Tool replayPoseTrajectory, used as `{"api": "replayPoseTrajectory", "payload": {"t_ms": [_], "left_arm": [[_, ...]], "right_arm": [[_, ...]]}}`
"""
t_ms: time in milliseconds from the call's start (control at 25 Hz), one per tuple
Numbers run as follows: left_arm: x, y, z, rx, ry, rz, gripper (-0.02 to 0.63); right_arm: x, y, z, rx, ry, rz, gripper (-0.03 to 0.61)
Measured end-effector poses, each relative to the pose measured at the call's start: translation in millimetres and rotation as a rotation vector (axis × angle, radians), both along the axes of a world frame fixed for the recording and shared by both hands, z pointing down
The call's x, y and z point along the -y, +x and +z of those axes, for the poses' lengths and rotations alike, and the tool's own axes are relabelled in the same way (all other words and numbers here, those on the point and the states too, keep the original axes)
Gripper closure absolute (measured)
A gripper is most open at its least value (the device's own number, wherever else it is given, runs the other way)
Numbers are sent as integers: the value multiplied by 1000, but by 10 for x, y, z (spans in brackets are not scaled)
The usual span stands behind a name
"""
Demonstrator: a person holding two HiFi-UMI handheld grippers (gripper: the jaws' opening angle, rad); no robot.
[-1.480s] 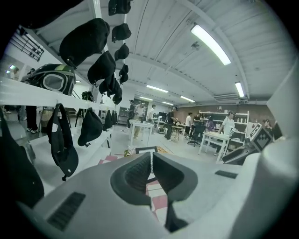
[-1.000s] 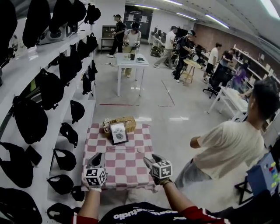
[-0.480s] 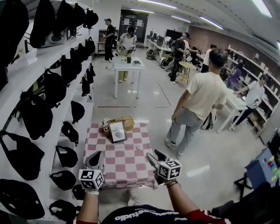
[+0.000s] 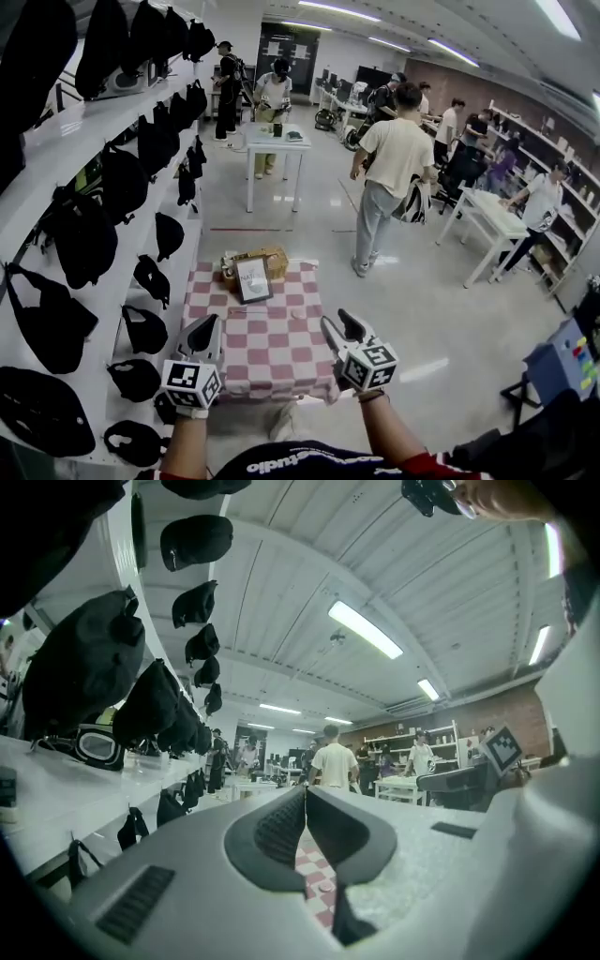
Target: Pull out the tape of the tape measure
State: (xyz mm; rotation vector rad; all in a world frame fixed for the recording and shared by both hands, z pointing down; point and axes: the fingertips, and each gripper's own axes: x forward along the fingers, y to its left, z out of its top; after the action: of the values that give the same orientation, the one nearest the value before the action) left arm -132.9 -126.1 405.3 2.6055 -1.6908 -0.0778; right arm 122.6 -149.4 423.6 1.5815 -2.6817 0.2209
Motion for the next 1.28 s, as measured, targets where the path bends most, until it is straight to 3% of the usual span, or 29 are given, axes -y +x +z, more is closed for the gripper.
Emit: {"api": "replayPoseTrajectory", "payload": {"t_ms": [200, 440, 960, 1280], "left_arm": [[-22, -10, -74, -45, 7, -5, 606], [-52, 69, -157, -62, 36, 16, 606], [-34, 90, -123, -46, 39, 23, 606], [-42, 137, -161, -71, 36, 40, 606]], "right_arm": [[-90, -33, -193, 21, 72, 31, 424], [-188, -24, -289, 35, 88, 39, 509], [-115, 22, -284, -34, 104, 84, 572], [-128, 18, -304, -62, 110, 90, 578]]}}
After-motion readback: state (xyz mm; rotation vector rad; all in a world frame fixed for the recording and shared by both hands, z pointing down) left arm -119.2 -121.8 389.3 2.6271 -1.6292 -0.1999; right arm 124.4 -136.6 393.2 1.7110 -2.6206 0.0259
